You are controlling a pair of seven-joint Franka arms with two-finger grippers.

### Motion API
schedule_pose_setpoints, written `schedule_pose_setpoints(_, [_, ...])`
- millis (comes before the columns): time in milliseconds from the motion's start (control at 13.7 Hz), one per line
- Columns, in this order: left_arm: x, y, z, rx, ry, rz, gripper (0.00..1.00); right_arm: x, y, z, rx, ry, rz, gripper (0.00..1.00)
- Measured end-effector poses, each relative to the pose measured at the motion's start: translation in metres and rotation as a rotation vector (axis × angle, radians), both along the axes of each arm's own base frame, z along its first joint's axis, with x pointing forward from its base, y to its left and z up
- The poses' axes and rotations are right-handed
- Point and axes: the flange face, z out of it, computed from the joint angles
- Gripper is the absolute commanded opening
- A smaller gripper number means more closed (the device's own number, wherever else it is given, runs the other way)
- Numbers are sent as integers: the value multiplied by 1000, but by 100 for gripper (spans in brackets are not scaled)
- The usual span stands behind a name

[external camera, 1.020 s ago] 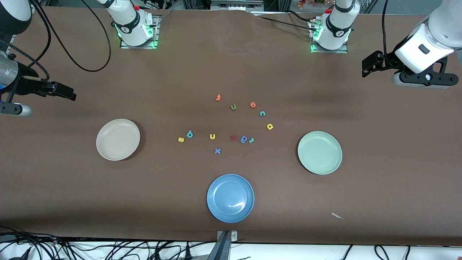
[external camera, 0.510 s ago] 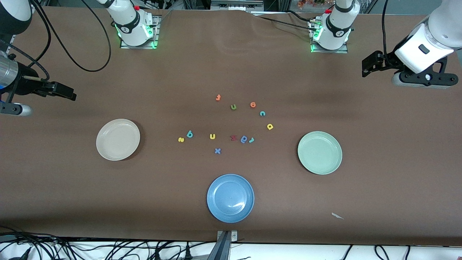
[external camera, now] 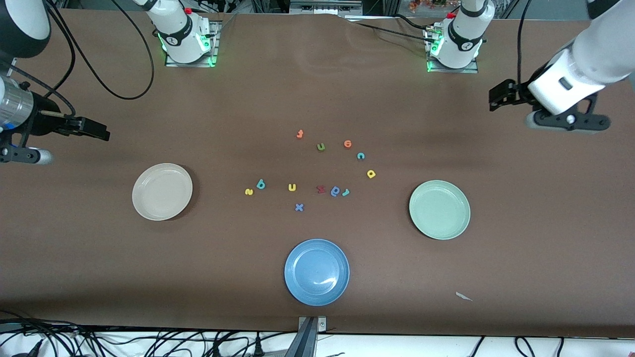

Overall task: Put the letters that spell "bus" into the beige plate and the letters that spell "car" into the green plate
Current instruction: 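Grasp a yellow foam letter from the pile with each gripper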

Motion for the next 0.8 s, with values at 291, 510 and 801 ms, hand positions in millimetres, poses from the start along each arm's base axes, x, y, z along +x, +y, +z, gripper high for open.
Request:
schedule_pose_setpoints(291, [16, -79, -63, -11, 43, -130, 100, 18, 35, -31, 1, -11, -6, 100])
schedule_pose_setpoints(510, [31, -141, -130, -34, 33, -212, 100, 29, 78, -55, -11, -27, -61, 100])
schedule_pose_setpoints(801, [39, -210, -238, -62, 28, -292, 83, 46, 149, -120, -26, -59, -168, 100])
